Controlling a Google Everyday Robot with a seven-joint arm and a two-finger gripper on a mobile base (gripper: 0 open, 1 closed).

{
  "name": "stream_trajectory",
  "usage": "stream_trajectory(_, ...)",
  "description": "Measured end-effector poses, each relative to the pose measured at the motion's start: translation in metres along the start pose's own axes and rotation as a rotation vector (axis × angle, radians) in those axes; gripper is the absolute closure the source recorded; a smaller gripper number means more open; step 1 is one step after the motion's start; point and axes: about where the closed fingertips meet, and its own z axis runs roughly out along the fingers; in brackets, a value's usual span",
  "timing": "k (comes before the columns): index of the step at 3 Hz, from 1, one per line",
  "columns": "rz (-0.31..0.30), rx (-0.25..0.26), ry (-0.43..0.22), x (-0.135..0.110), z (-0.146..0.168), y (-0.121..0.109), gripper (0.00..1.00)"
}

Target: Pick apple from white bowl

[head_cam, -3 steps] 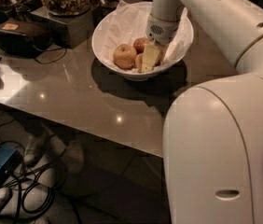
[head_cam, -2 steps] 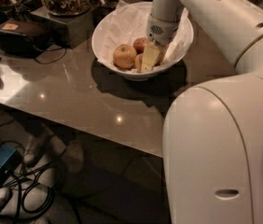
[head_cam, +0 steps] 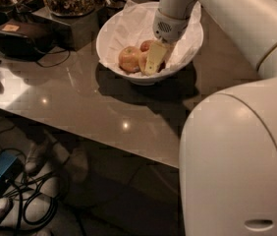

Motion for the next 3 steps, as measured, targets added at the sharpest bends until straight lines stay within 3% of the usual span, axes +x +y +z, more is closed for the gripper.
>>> stream_trajectory(1, 0.0, 0.0, 0.0, 0.0, 0.0, 0.0, 1.0)
stream_trajectory(3, -0.073, -0.005, -0.079, -0.009, -0.045, 0.024, 1.0)
